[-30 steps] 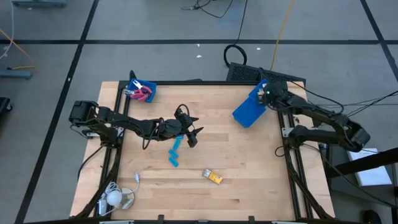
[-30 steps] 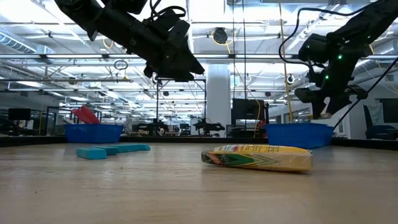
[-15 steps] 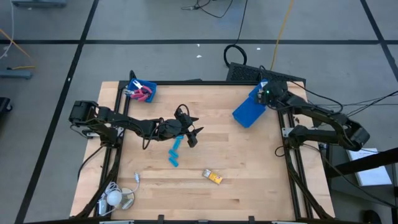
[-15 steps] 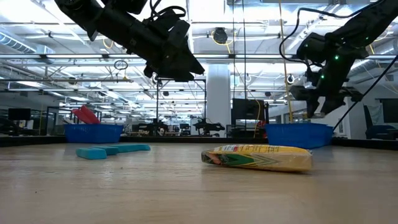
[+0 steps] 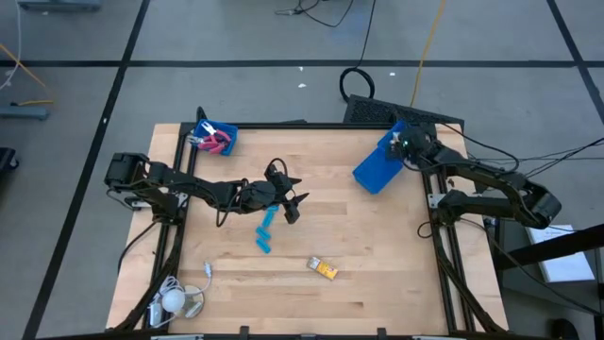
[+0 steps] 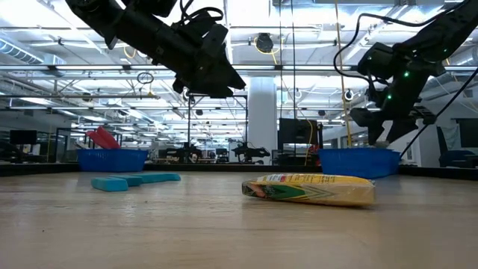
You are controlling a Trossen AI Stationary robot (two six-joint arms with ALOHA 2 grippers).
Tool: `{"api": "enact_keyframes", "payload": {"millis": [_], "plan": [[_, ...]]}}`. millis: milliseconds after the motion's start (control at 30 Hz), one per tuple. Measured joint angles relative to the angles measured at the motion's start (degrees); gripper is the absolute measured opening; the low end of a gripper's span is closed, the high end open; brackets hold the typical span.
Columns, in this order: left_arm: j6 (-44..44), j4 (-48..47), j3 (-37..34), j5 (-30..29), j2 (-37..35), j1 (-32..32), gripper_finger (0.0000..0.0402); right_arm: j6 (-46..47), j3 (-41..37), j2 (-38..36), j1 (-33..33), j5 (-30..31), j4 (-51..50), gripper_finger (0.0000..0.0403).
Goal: Pick & Place School Supplies
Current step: Put the yellow crayon box into the top right blue basket
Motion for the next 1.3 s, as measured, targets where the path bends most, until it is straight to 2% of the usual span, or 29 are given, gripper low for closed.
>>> {"api": "enact_keyframes", "payload": {"millis": [133, 300, 533, 767, 867, 1033, 1100, 1200, 1300], "plan": [[0.0, 0.0, 0.0, 0.0, 0.0, 0.0, 0.0239, 1.6, 0.0, 0.0, 0.0, -0.3, 1.9, 0.0245], [0.0, 0.0, 0.0, 0.0, 0.0, 0.0, 0.0239, -0.5, 0.0, 0.0, -0.2, -3.2, 1.9, 0.0268], [0.0, 0.0, 0.0, 0.0, 0.0, 0.0, 0.0239, -0.6, 0.0, 0.0, -0.1, -16.1, 6.4, 0.026], [0.0, 0.0, 0.0, 0.0, 0.0, 0.0, 0.0239, -1.9, 0.0, -0.1, -0.1, -19.3, 11.2, 0.0255], [0.0, 0.0, 0.0, 0.0, 0.0, 0.0, 0.0239, -3.4, 0.0, -1.0, -0.1, -26.1, 11.3, 0.0255], [0.0, 0.0, 0.0, 0.0, 0.0, 0.0, 0.0239, -6.4, 0.0, -4.6, 0.4, -46.4, 11.6, 0.025], [0.0, 0.0, 0.0, 0.0, 0.0, 0.0, 0.0239, -6.9, 0.0, -6.4, 2.2, -51.8, 11.6, 0.0248], [0.0, 0.0, 0.0, 0.0, 0.0, 0.0, 0.0239, -7.4, 0.0, -8.7, 7.6, -54.3, 14.5, 0.0247], [0.0, 0.0, 0.0, 0.0, 0.0, 0.0, 0.0239, -7.9, 0.0, -10.0, 15.4, -54.3, 22.3, 0.0247]]}}
